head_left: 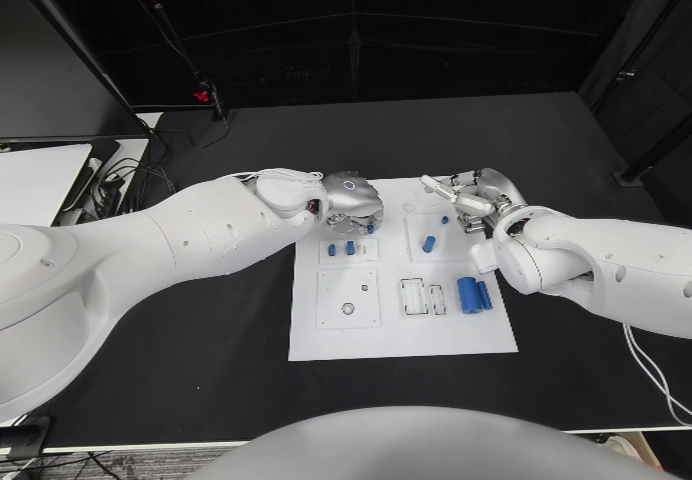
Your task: Assemble the parts on the task board
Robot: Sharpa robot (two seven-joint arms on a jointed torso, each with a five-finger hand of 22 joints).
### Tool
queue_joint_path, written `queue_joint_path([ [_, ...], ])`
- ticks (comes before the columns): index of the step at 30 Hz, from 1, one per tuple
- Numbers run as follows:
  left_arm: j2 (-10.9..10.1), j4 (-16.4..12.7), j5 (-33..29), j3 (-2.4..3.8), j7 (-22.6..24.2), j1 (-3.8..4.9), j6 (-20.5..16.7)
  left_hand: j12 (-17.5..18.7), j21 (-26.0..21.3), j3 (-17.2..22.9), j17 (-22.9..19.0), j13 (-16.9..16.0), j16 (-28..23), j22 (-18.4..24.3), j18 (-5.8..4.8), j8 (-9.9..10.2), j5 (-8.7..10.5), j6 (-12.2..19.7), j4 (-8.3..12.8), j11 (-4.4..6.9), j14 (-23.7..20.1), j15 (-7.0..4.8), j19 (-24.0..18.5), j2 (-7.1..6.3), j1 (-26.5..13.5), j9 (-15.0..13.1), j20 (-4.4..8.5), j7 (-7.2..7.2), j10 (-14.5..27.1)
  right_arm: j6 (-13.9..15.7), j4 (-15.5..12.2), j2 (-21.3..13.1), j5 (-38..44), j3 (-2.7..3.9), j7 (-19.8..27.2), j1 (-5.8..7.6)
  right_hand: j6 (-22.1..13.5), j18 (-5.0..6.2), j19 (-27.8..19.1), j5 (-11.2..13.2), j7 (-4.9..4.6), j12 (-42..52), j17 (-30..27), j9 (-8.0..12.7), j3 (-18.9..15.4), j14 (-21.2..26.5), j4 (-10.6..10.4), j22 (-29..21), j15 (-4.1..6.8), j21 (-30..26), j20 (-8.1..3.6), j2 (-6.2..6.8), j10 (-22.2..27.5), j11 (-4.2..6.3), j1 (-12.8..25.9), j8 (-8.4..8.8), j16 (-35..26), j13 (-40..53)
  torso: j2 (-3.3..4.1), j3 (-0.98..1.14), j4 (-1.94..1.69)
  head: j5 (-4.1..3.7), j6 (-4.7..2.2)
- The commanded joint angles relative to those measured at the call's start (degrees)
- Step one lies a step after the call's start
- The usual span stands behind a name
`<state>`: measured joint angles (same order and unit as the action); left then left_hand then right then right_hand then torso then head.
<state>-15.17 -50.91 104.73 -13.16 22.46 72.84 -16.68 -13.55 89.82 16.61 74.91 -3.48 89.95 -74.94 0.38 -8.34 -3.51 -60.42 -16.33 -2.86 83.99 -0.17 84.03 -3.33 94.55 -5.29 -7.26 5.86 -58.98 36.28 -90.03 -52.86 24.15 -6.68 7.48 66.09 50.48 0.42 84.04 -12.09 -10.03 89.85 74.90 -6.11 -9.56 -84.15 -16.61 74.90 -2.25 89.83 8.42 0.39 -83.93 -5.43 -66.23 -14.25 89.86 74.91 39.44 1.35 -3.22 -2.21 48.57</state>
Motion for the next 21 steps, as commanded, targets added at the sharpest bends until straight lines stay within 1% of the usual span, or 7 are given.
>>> queue_joint_path([
  [1,-0.2,0.27,0.91,-0.35,0.09,-0.45,1.88,0.31,0.18,0.37,15.09,0.02,0.05,-15.06,-0.38,-0.22,0.24,-0.51,-0.18,0.01,6.01,-0.36,5.97,0.7,-0.2,-0.25,0.32,-0.09,-0.54,-0.41,-0.07,0.05,-0.05,0.03,0.09,0.08,-0.32,-0.33,5.73,-0.23,0.17,0.15,15.1,-0.06,-0.27,-5.85,0.01,14.98,-0.13,-0.08,0.26,-0.34,-6.07,-0.28,-0.42,-0.28,0.14,15.09,-0.01,0.01,-0.02,-0.06,0.06],
  [4,-0.33,0.28,0.91,-0.35,0.15,-0.45,0.85,0.46,0.18,0.44,15.09,0.01,0.05,-15.06,-0.38,-0.27,0.26,-0.77,-0.18,0.08,6.01,-0.44,5.97,0.71,-0.29,-0.28,0.36,-0.16,-0.82,-0.53,-0.05,0.05,-0.05,0.03,-0.02,0.08,-0.32,-0.33,5.73,-0.23,0.17,0.15,15.1,-0.06,-0.27,-5.85,0.01,14.98,-0.13,-0.08,0.26,-0.34,-6.07,-0.28,-0.42,-0.28,0.14,15.09,-0.02,-0.03,0.05,-0.06,0.02],
  [8,-0.61,0.11,0.91,-0.35,0.41,-0.45,-1.42,0.77,0.18,0.58,15.09,0.0,0.05,-15.06,-0.38,-0.39,0.26,-1.4,-0.22,0.1,6.01,-0.42,5.97,0.78,-0.61,-0.36,0.46,-0.19,-1.64,-0.63,0.0,0.03,-0.05,0.03,-0.15,0.08,-0.34,-0.29,5.65,-0.25,0.17,0.15,15.1,-0.06,-0.26,-5.85,0.02,14.94,-0.13,-0.17,0.26,-0.39,-6.07,-0.28,-0.44,-0.29,0.14,15.09,0.02,-0.02,-0.08,-0.19,-0.12],
  [11,-0.85,-0.09,0.9,-0.35,0.54,-0.44,-2.65,1.08,0.18,0.66,15.09,0.02,0.05,-15.06,-0.38,-0.36,0.25,-1.61,-0.35,-0.02,6.01,-0.44,5.97,0.96,-1.13,-0.37,0.54,-0.12,-2.03,-0.66,0.04,0.02,-0.05,0.03,-0.17,0.08,-0.34,-0.29,5.65,-0.25,0.17,0.15,15.1,-0.06,-0.26,-5.85,0.02,14.94,-0.13,-0.17,0.26,-0.39,-6.07,-0.28,-0.44,-0.29,0.14,15.09,0.0,0.0,-0.02,-0.05,-0.14],
  [16,-1.42,-0.74,0.9,-0.34,1.06,-0.4,-4.59,1.46,0.18,0.73,15.09,0.03,0.05,-15.06,-0.38,-0.23,0.27,-1.67,-0.39,-0.13,6.01,-0.41,5.97,1.03,-1.71,-0.35,0.63,-0.03,-2.36,-0.69,0.07,0.01,-0.04,0.03,-0.23,0.07,-0.36,-0.29,5.64,-0.26,0.17,0.15,15.1,-0.06,-0.25,-5.85,0.02,14.93,-0.13,-0.18,0.26,-0.42,-6.07,-0.28,-0.45,-0.29,0.14,15.09,-0.02,-0.01,0.02,-0.1,-0.13],
  [19,-1.8,-1.34,0.9,-0.33,1.3,-0.21,-5.64,1.69,0.18,0.68,15.09,0.03,0.05,-15.06,-0.38,-0.16,0.32,-1.73,-0.36,-0.17,6.01,-0.29,5.97,0.83,-1.99,-0.34,0.68,-0.03,-2.52,-0.65,0.11,-0.01,-0.04,0.03,-0.23,0.07,-0.36,-0.29,5.64,-0.26,0.17,0.15,15.1,-0.06,-0.25,-5.85,0.02,14.93,-0.13,-0.18,0.26,-0.42,-6.07,-0.28,-0.45,-0.29,0.14,15.09,-0.04,0.04,-0.05,-0.12,-0.3],
  [21,-2.19,-1.95,0.9,-0.33,1.34,0.02,-5.77,1.71,0.18,0.7,15.09,0.03,0.05,-15.06,-0.38,-0.16,0.32,-1.75,-0.36,-0.17,6.01,-0.3,5.97,0.84,-2.0,-0.34,0.69,-0.02,-2.54,-0.64,0.13,-0.01,-0.04,0.03,-0.24,0.07,-0.36,-0.29,5.64,-0.26,0.17,0.15,15.1,-0.06,-0.25,-5.85,0.02,14.93,-0.13,-0.18,0.26,-0.42,-6.07,-0.28,-0.45,-0.29,0.14,15.09,-0.08,0.09,0.0,-0.12,-0.42],
])
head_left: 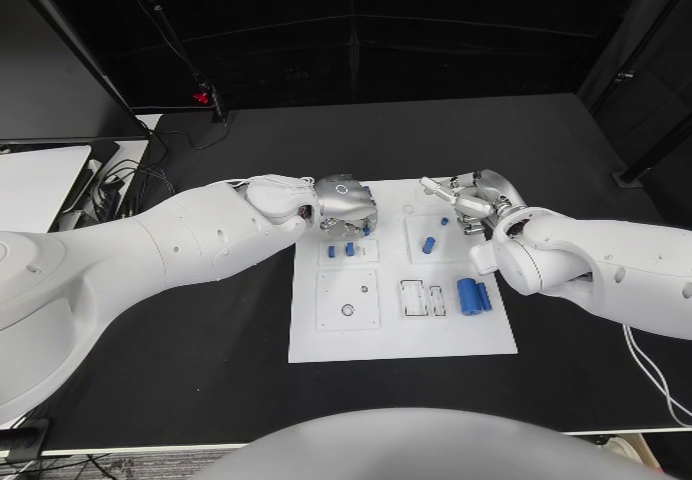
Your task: Assemble the parts on the task board
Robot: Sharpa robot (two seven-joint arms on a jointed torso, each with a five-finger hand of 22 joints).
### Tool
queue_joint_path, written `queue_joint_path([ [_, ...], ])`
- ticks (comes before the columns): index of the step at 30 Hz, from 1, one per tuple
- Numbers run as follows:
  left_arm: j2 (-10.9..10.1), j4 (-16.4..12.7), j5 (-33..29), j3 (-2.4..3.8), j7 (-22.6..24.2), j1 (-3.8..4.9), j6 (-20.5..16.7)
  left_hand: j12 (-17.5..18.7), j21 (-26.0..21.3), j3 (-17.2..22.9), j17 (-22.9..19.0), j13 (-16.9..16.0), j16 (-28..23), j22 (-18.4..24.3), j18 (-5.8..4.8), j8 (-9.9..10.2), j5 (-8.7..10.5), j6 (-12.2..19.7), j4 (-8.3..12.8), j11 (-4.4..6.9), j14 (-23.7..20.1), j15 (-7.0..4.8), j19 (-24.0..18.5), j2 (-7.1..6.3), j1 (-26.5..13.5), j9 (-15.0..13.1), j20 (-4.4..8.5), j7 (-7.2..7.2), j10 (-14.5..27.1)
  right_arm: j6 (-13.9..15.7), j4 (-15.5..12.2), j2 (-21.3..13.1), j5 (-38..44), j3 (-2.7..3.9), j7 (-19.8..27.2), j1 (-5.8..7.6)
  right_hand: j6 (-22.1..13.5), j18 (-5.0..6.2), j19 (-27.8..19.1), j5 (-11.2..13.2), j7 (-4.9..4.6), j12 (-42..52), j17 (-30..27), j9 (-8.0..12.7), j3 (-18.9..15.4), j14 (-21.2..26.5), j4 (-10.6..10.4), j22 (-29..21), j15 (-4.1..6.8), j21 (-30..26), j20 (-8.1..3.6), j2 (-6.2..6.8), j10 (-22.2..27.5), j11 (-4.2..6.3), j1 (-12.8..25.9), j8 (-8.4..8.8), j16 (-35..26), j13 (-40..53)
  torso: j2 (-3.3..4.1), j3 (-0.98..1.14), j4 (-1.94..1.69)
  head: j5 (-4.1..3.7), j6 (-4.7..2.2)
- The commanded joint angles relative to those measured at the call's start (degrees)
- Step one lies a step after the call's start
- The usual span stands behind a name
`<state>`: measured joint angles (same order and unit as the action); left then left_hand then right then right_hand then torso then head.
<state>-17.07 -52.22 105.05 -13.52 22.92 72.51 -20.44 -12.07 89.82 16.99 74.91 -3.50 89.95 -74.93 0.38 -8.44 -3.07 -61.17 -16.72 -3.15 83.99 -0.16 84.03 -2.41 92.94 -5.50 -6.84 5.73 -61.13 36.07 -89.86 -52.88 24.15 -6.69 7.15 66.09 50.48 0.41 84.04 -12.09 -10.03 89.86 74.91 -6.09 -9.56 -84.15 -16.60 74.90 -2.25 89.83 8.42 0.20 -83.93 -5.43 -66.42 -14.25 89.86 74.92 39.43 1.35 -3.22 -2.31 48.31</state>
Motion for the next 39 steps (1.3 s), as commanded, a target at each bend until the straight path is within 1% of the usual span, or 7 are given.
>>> queue_joint_path([
  [1,-0.64,-1.17,0.58,0.03,0.82,0.56,-2.23,0.31,0.18,0.38,15.09,0.05,0.05,-15.07,-0.38,-0.02,-0.12,-0.99,0.01,0.1,6.01,-0.31,5.97,0.0,-0.46,-0.12,0.28,0.12,-0.44,-0.42,-0.06,0.0,-0.04,0.03,0.09,0.07,-0.36,-0.29,5.64,-0.26,0.17,0.14,15.09,-0.07,-0.26,-5.85,0.02,14.93,-0.13,-0.18,0.26,-0.23,-6.07,-0.28,-0.26,-0.29,0.14,15.08,-0.08,0.09,0.04,0.06,-0.28],
  [7,-2.3,-3.52,0.58,0.04,0.15,1.87,-3.9,0.59,0.18,0.58,15.09,0.05,0.05,-15.07,-0.38,0.08,-0.1,-1.05,-0.03,0.07,6.01,-0.29,5.97,0.19,-0.77,-0.1,0.34,0.15,-0.66,-0.41,-0.07,-0.1,-0.04,0.03,0.05,0.07,-0.36,-0.29,5.64,-0.26,0.17,0.14,15.09,-0.07,-0.26,-5.85,0.02,14.93,-0.13,-0.18,0.26,-0.23,-6.07,-0.28,-0.26,-0.29,0.14,15.08,-0.05,0.15,-0.16,-0.02,-0.58],
  [12,-4.13,-5.8,0.58,0.04,-0.74,3.21,-4.33,0.67,0.18,0.64,15.09,0.05,0.05,-15.07,-0.38,0.09,-0.1,-1.12,-0.02,0.08,6.01,-0.25,5.97,0.23,-0.87,-0.11,0.36,0.13,-0.76,-0.4,-0.11,-0.19,-0.04,0.03,0.02,0.08,-0.36,-0.29,5.64,-0.26,0.17,0.14,15.09,-0.07,-0.26,-5.85,0.02,14.93,-0.13,-0.18,0.26,-0.23,-6.07,-0.28,-0.26,-0.29,0.14,15.08,-0.01,0.07,-0.08,0.45,-0.68],
  [16,-5.39,-6.97,0.58,0.04,-0.89,3.75,-3.64,0.77,0.18,0.71,15.09,0.04,0.05,-15.07,-0.38,0.1,-0.1,-1.19,-0.02,0.09,6.01,-0.21,5.97,0.25,-0.98,-0.11,0.38,0.11,-0.87,-0.38,-0.09,-0.21,-0.04,0.03,0.02,0.08,-0.36,-0.29,5.64,-0.26,0.17,0.14,15.09,-0.07,-0.26,-5.85,0.02,14.93,-0.13,-0.18,0.26,-0.23,-6.07,-0.28,-0.26,-0.29,0.14,15.08,0.0,0.03,-0.08,0.56,-0.69],
  [25,-7.92,-9.18,0.58,0.03,-1.0,4.08,-1.65,0.87,0.18,0.81,15.09,0.05,0.05,-15.07,-0.38,0.14,-0.11,-1.21,-0.01,0.13,6.01,-0.2,5.97,0.3,-1.02,-0.1,0.4,0.06,-0.95,-0.36,-0.07,-0.21,-0.04,0.03,0.02,0.08,-0.36,-0.29,5.64,-0.26,0.17,0.14,15.09,-0.07,-0.26,-5.85,0.02,14.93,-0.13,-0.18,0.26,-0.23,-6.07,-0.28,-0.26,-0.29,0.14,15.08,0.03,0.01,-0.11,0.97,-0.58],
  [28,-8.62,-9.79,0.58,0.03,-0.79,4.1,-0.78,1.12,0.18,1.04,15.09,0.06,0.05,-15.07,-0.38,0.3,-0.11,-1.1,-0.01,0.1,6.01,-0.04,5.97,0.39,-1.14,-0.05,0.43,0.07,-1.05,-0.27,-0.06,-0.2,-0.04,0.03,0.01,0.07,-0.43,-0.28,5.62,-0.31,0.16,0.14,15.09,-0.07,-0.27,-5.85,0.05,14.92,-0.13,-0.21,0.25,-0.32,-6.07,-0.28,-0.35,-0.33,0.14,15.08,0.02,-0.01,-0.01,1.22,-0.47],
  [39,-9.38,-10.0,0.57,0.02,-1.07,4.05,0.6,1.36,0.18,1.25,15.09,0.05,0.05,-15.07,-0.38,0.45,-0.12,-1.01,0.01,0.04,6.01,0.1,5.97,0.38,-1.18,0.0,0.45,0.11,-1.15,-0.33,-0.04,-0.17,-0.03,0.03,0.03,0.07,-0.47,-0.28,5.61,-0.33,0.15,0.14,15.09,-0.07,-0.27,-5.85,0.07,14.91,-0.13,-0.22,0.25,-0.34,-6.07,-0.29,-0.39,-0.34,0.14,15.08,0.01,0.01,-0.05,1.31,-0.24],
])
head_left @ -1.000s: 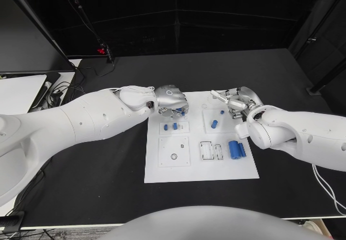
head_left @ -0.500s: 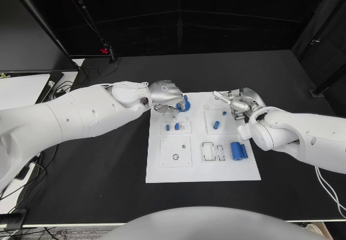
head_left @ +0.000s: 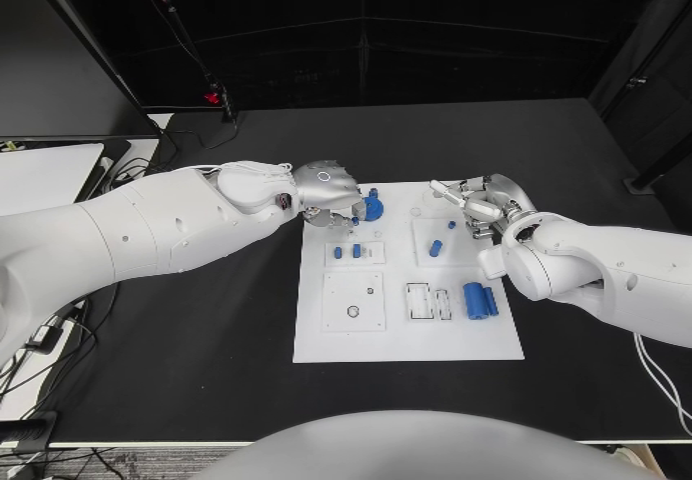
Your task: Assemble the parts on the task board
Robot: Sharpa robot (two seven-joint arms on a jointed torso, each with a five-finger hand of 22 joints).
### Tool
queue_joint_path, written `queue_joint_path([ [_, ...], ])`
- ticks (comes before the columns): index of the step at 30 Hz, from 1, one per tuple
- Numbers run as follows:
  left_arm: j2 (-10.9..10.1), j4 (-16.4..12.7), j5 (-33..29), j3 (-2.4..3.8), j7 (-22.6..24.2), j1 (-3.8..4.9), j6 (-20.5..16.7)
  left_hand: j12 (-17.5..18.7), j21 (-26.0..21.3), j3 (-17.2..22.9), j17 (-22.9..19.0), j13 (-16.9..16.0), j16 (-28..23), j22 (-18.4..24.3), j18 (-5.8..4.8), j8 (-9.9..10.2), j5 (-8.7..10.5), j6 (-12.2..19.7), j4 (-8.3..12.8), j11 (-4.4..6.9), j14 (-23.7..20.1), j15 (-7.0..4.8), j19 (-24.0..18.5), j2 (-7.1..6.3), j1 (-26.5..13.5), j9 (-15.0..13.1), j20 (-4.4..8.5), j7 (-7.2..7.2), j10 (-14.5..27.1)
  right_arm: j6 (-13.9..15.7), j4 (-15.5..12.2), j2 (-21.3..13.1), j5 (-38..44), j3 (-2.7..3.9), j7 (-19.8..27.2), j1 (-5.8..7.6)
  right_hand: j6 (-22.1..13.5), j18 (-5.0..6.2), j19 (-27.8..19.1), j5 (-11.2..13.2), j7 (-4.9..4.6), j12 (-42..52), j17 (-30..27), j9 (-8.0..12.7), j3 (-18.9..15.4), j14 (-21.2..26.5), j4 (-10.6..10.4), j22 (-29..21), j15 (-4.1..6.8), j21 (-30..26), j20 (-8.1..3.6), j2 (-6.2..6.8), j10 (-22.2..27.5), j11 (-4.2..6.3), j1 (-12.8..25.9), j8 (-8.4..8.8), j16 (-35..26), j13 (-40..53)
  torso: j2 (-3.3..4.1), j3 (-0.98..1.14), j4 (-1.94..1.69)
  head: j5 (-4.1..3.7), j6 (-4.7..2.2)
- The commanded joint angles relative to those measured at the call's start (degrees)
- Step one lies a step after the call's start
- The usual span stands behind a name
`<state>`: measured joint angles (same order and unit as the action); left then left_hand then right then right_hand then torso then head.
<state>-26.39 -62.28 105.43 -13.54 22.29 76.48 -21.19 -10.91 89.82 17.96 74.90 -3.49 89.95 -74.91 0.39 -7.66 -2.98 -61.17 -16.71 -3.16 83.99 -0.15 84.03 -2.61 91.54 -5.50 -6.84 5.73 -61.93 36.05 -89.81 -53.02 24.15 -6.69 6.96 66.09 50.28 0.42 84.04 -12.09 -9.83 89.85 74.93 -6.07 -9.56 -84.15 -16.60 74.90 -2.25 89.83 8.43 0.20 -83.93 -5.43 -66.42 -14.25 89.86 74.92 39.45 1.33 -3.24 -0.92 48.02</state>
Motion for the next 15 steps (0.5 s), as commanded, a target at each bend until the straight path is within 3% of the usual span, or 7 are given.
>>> queue_joint_path([
  [1,-0.07,0.09,0.19,0.04,-0.45,0.08,1.38,0.21,0.18,0.29,15.1,0.05,0.05,-15.09,-0.39,-0.33,-0.2,-1.0,0.0,0.05,6.01,0.09,5.97,0.58,0.21,0.0,0.45,0.11,-0.36,-0.31,-0.09,-0.04,-0.03,0.03,0.23,0.07,-0.27,-0.28,5.61,-0.33,-0.04,0.15,15.07,-0.09,-0.27,-5.85,0.07,14.91,-0.13,-0.22,0.25,-0.34,-6.07,-0.29,-0.4,-0.34,0.14,15.08,-0.01,0.03,-0.03,-0.06,0.07],
  [15,-0.03,0.82,0.19,0.03,-0.65,-0.21,3.81,0.47,0.18,0.67,15.1,0.04,0.05,-15.09,-0.39,-0.28,-0.22,-1.11,0.07,0.13,6.01,0.15,5.97,0.67,0.37,0.01,0.46,0.07,-0.51,-0.36,-0.15,-0.15,-0.03,0.03,0.28,0.07,-0.27,-0.28,5.61,-0.33,-0.04,0.15,15.07,-0.09,-0.27,-5.85,0.07,14.91,-0.13,-0.22,0.25,-0.34,-6.07,-0.29,-0.4,-0.34,0.14,15.08,0.0,0.02,0.0,0.0,0.31],
])
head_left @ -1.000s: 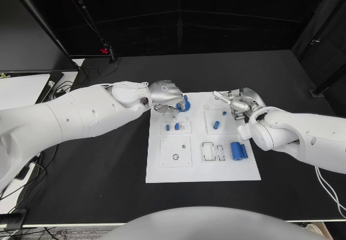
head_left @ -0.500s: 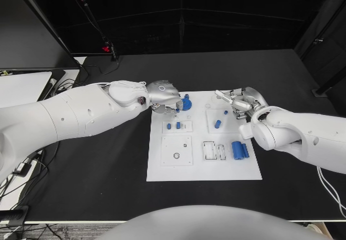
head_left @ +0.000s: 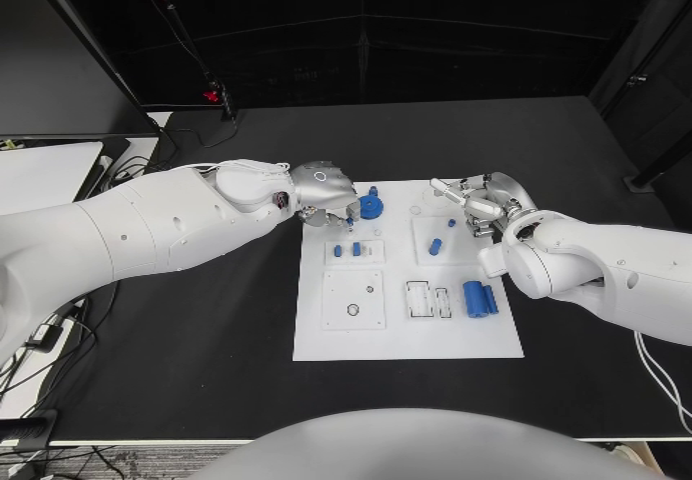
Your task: Assemble the parts on the task board
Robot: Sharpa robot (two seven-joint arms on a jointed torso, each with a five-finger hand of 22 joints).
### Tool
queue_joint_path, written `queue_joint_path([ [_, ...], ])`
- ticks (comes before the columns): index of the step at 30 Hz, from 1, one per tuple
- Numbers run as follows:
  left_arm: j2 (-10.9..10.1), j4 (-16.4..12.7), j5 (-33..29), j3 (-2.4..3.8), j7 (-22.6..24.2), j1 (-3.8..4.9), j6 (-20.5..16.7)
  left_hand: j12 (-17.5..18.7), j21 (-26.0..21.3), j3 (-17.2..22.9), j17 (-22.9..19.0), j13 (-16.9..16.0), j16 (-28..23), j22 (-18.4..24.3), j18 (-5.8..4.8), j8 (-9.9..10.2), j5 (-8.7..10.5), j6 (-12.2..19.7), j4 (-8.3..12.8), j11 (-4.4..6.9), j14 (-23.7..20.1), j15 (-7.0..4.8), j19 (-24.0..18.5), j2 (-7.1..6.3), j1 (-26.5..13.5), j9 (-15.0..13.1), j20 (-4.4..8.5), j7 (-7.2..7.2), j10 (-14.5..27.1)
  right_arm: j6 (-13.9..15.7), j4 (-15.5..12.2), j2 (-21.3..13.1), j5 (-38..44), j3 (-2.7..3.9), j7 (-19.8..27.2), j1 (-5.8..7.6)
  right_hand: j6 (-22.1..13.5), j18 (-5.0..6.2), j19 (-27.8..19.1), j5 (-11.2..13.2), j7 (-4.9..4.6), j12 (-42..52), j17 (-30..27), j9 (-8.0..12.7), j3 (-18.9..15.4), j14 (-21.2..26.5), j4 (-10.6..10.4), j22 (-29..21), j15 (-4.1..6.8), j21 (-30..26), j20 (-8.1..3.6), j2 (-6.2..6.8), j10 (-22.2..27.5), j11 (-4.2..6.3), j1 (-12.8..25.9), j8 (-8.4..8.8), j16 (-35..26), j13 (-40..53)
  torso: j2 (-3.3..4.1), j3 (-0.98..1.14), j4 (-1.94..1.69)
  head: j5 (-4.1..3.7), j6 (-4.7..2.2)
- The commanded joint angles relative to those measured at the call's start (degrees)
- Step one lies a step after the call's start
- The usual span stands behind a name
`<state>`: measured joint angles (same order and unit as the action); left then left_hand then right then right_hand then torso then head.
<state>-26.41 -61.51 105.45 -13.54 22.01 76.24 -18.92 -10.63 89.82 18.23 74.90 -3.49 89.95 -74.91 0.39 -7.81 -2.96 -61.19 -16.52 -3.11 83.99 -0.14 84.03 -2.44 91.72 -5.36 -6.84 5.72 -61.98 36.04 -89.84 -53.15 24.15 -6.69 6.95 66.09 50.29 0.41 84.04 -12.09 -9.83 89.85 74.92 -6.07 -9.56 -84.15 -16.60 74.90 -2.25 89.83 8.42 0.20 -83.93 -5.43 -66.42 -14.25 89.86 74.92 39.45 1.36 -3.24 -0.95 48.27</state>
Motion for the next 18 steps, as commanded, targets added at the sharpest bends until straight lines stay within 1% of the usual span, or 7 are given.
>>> queue_joint_path([
  [1,-0.03,0.06,0.17,0.03,-0.34,0.0,1.62,0.22,0.18,0.45,15.1,0.04,0.05,-15.09,-0.39,-0.13,-0.24,-1.14,-0.12,0.09,6.01,0.15,5.97,0.51,0.21,-0.13,0.46,0.07,-0.49,-0.36,-0.12,-0.02,-0.03,0.03,0.29,0.07,-0.27,-0.28,5.61,-0.33,-0.04,0.15,15.08,-0.09,-0.27,-5.85,0.06,14.91,-0.13,-0.22,0.25,-0.34,-6.07,-0.28,-0.39,-0.34,0.14,15.08,0.01,0.0,-0.01,0.03,0.09],
  [7,-0.04,0.2,0.17,0.03,-0.24,-0.15,2.01,0.32,0.18,0.61,15.1,0.03,0.05,-15.09,-0.39,-0.14,-0.24,-1.23,-0.12,0.12,6.01,0.14,5.97,0.56,0.26,-0.15,0.46,0.03,-0.59,-0.38,-0.1,-0.03,-0.03,0.03,0.31,0.07,-0.27,-0.28,5.61,-0.33,-0.04,0.15,15.08,-0.09,-0.27,-5.85,0.06,14.91,-0.13,-0.22,0.25,-0.34,-6.07,-0.28,-0.39,-0.34,0.14,15.08,0.0,-0.02,-0.01,0.0,0.12],
  [15,0.12,0.47,0.16,0.03,-0.07,-0.32,2.25,0.42,0.18,0.69,15.1,0.04,0.05,-15.09,-0.39,-0.07,-0.23,-1.17,-0.14,0.1,6.01,0.14,5.97,0.54,0.24,-0.13,0.46,0.06,-0.6,-0.45,-0.15,-0.07,-0.03,0.03,0.34,0.07,-0.34,-0.28,5.61,-0.35,-0.05,0.15,15.08,-0.09,-0.29,-5.85,0.07,14.91,-0.13,-0.22,0.25,-0.4,-6.07,-0.29,-0.46,-0.36,0.14,15.08,0.03,-0.03,0.06,-0.09,0.39],
  [18,0.37,0.84,0.16,0.03,-0.02,-0.43,2.27,0.48,0.18,0.73,15.1,0.05,0.05,-15.09,-0.39,-0.03,-0.23,-1.13,-0.15,0.09,6.01,0.13,5.97,0.51,0.23,-0.11,0.46,0.06,-0.58,-0.49,-0.17,-0.06,-0.03,0.03,0.37,0.07,-0.34,-0.28,5.61,-0.35,-0.05,0.15,15.08,-0.09,-0.29,-5.85,0.07,14.91,-0.13,-0.22,0.25,-0.4,-6.07,-0.29,-0.46,-0.36,0.14,15.08,0.0,0.01,0.05,-0.14,0.51],
])
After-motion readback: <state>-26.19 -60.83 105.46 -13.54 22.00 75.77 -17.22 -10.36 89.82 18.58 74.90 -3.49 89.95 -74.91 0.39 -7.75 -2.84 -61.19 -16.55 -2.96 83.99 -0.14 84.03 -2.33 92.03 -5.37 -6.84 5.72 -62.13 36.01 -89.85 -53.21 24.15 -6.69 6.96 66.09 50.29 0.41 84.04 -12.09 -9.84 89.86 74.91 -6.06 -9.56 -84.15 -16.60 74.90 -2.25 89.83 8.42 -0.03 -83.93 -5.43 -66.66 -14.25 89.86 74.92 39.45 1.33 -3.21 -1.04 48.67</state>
